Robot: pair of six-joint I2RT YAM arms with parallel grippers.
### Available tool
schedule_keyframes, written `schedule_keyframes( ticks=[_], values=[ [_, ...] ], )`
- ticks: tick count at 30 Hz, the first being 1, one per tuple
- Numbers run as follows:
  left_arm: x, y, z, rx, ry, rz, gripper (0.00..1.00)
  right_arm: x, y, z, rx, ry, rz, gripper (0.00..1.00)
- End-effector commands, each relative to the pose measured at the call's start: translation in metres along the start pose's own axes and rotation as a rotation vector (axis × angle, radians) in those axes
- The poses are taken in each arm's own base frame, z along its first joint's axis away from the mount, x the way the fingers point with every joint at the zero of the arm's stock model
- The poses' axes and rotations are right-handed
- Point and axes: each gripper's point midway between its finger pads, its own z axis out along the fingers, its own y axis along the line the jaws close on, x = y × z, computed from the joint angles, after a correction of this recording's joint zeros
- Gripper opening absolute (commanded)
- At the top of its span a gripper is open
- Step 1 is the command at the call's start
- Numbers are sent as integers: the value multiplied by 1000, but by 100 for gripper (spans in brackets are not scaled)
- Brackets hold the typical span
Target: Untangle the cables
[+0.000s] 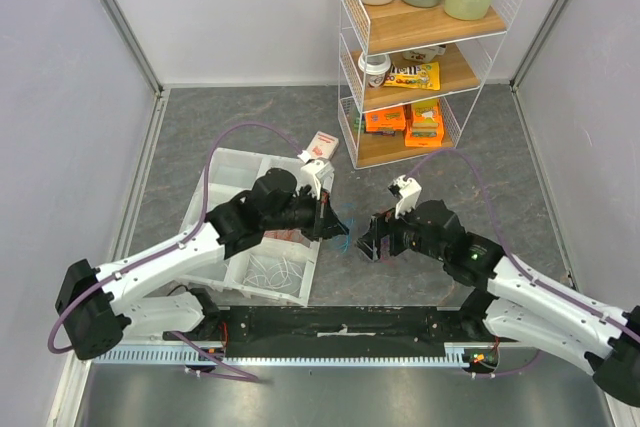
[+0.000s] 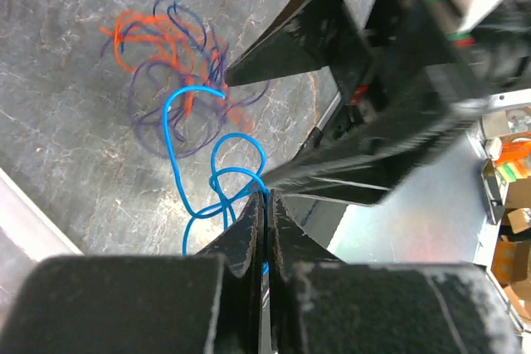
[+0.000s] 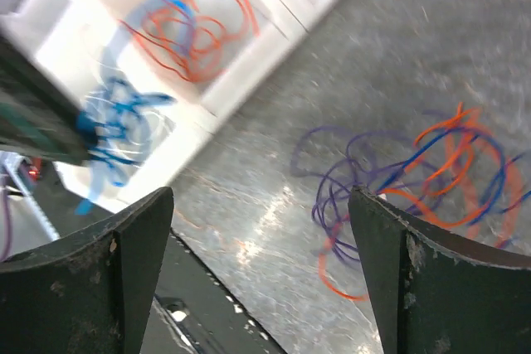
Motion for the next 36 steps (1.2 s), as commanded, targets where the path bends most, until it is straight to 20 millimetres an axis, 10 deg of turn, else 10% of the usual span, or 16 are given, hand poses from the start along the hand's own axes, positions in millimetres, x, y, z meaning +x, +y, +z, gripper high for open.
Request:
schedule_keyframes(
  ticks=[1,4,6,8,16,23,36],
  values=[
    [-10,-20,-9,84,-48,-39,2,-26,29,-20,-88,-51,-58,94],
    [-11,-25,-10,114,-66,-48,2,-40,22,-29,-31,-104,-50,94],
    [-9,-26,-10,125,-58,-50,1,-42,-38,-44,330,-102,-18,94],
    [-8,-34,-12,176,-58,-34,2,-39,-59,-55,470,-64,-20,94],
    [-3,-53,-18,327,-84,36,2,-78,57,-62,-149,-203,61,75],
    [-6,-55,-15,334,-95,-7,2,-57,113,-69,-504,-119,-24,50],
    [-16,-26,-4,127,-114,-183,2,-28,94,-44,-414,-57,19,63]
  ],
)
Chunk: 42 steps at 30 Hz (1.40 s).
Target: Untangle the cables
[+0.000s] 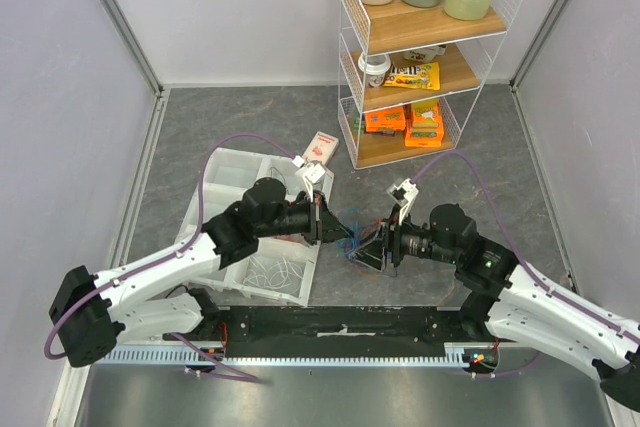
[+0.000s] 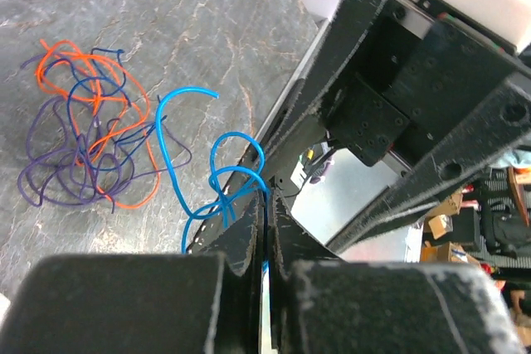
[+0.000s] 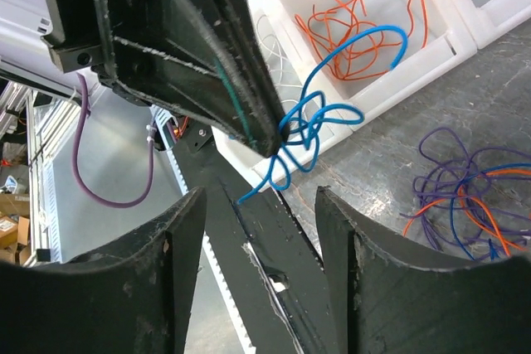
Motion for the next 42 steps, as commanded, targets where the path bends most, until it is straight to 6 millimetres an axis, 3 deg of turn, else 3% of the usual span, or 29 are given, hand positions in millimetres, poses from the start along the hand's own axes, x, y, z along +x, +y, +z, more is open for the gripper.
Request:
schedule_keyframes(
  ticks=[1,6,12,17,24,27,29,31,32,35,42],
  values=[
    [-16,2,3,-62,-37,-81,2,-3,5,4,-24,-27,-10,63],
    [-12,16,6,-153,-4,-136,2,-4,12,9,-43,-38,-2,56],
    [-13,13,5,-149,-10,-154,1,8,8,20,-18,-4,2,46],
    [-16,9,2,-139,-26,-161,2,3,-7,24,73,-37,22,47],
    [-16,7,0,-137,-28,-173,2,-3,-11,29,96,-73,69,47],
    [-15,6,-1,-133,-30,-176,2,-3,-13,30,99,-84,83,39],
    [-15,5,-2,-127,-30,-174,2,-3,-13,28,102,-92,84,28],
    [-17,1,-4,-117,-33,-157,2,-2,-16,25,118,-93,76,5],
    [-20,0,-7,-114,-43,-139,2,-4,-19,22,135,-104,69,0],
    [-30,-2,-19,-141,-94,-80,4,9,-38,9,239,-59,46,0],
    [-53,7,-56,-285,-208,37,2,3,-88,-40,571,-147,67,0]
  ],
)
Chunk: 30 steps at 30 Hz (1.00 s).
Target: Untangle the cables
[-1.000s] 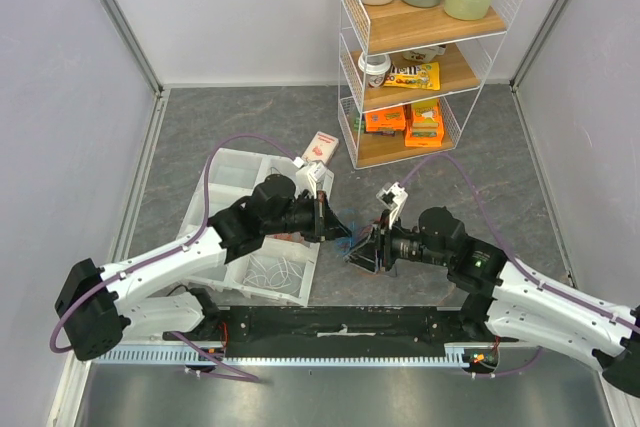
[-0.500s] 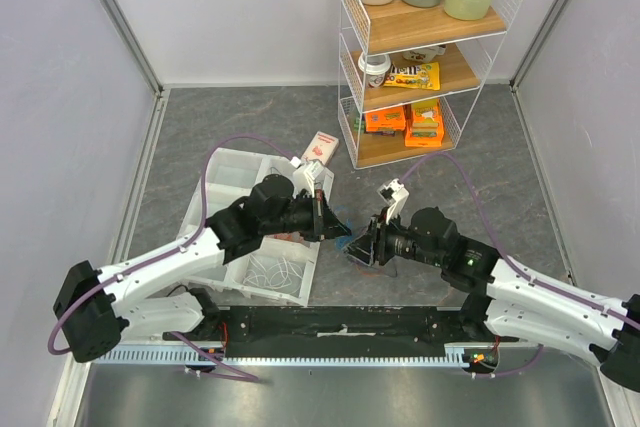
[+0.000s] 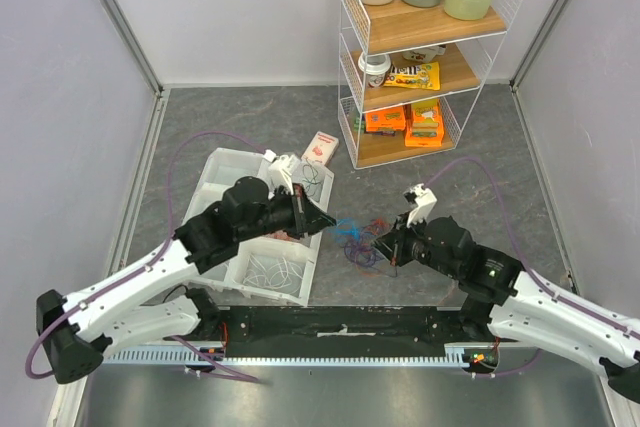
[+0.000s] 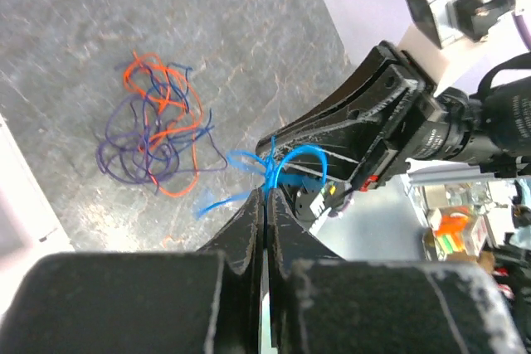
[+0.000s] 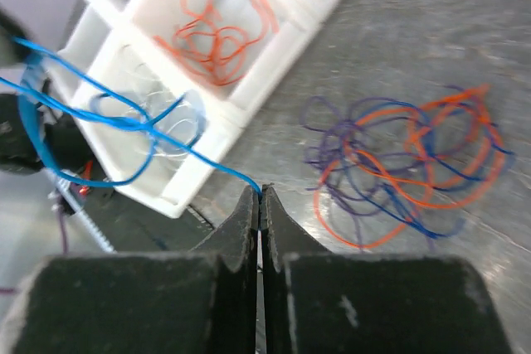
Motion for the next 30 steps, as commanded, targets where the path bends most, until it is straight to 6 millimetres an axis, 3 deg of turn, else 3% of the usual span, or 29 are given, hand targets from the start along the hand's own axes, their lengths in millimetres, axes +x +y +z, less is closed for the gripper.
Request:
schedule_keyframes(
  ticks=[1,5,9,13,17,20,24,26,28,30],
  values=[
    [-35,0,-25,-79,-134,122,2,-17,-48,-24,269,-94,14,0],
    [-41,4,-39,-115,-161,152,2,-28,-56,-37,318,-153,35,0],
    [-54,5,-57,-158,-224,184,2,-37,-86,-58,495,-223,77,0],
    [-78,2,-89,-188,-361,232,2,-39,-106,-75,619,-270,121,0],
    [-94,-4,-120,-176,-490,260,2,-41,-109,-76,634,-287,131,0],
    [-93,-9,-124,-150,-496,258,2,-43,-94,-61,544,-261,73,0],
    [-64,-19,-90,-44,-314,280,3,-45,-64,-48,376,-207,-17,0],
    [-48,-27,-71,38,-235,290,18,-47,-46,-47,287,-185,-54,0],
    [-35,-29,-57,97,-191,287,42,-49,-21,-48,159,-150,-102,0],
    [-29,-31,-48,143,-183,276,56,-49,5,-52,30,-119,-139,0]
  ],
)
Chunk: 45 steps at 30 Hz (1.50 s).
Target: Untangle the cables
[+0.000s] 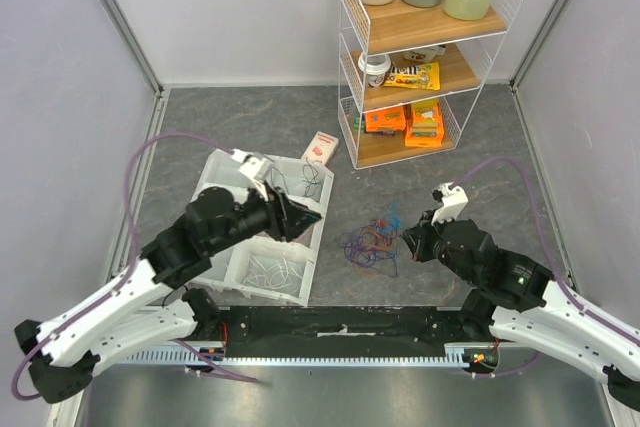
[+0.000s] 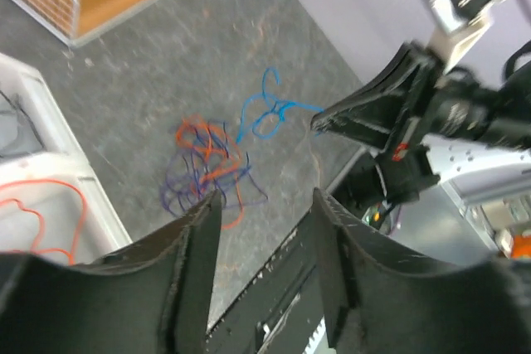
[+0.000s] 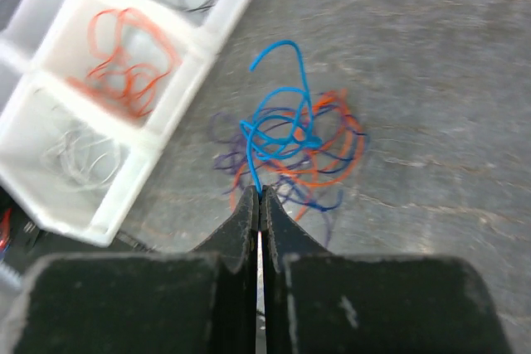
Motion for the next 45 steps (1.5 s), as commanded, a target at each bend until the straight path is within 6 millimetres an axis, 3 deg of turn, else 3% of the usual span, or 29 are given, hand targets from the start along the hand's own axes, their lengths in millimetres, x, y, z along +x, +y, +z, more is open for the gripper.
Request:
schedule_keyframes(
  ticks=[1,5,10,12,13,20,24,25,27,29,31,33,38,45],
  values=[
    [22,-28,14,218,52,-3,60,-26,69,-31,-376,-12,-108,0],
    [29,-51,18,363,80,-22,63,-26,91,-51,-541,-4,-177,0],
    [45,-50,33,368,169,-49,65,-26,117,-70,-733,-32,-206,0],
    [49,-49,36,371,175,-58,70,-25,123,-73,-773,-34,-211,0],
    [51,-48,37,369,176,-68,78,-26,127,-77,-800,-38,-212,0],
    [59,-53,50,426,187,-129,79,-20,134,-76,-847,-20,-216,0],
    [59,-55,57,438,187,-152,65,-18,135,-75,-850,-12,-216,0],
    [59,-53,59,426,190,-147,58,-18,135,-75,-852,-12,-216,0],
    [58,-48,62,388,186,-134,35,-16,133,-73,-844,-6,-215,0],
    [55,-38,61,327,178,-106,12,-13,129,-69,-817,1,-217,0],
    [47,-22,58,214,142,-75,2,-11,121,-63,-766,10,-224,0],
    [36,-3,48,99,85,-52,2,-9,107,-51,-671,17,-224,0],
    [-4,22,5,-72,-105,-9,2,-13,59,-24,-363,-3,-187,0],
    [-35,36,-45,-166,-261,11,2,-30,22,-20,-141,-88,-78,0]
  ],
)
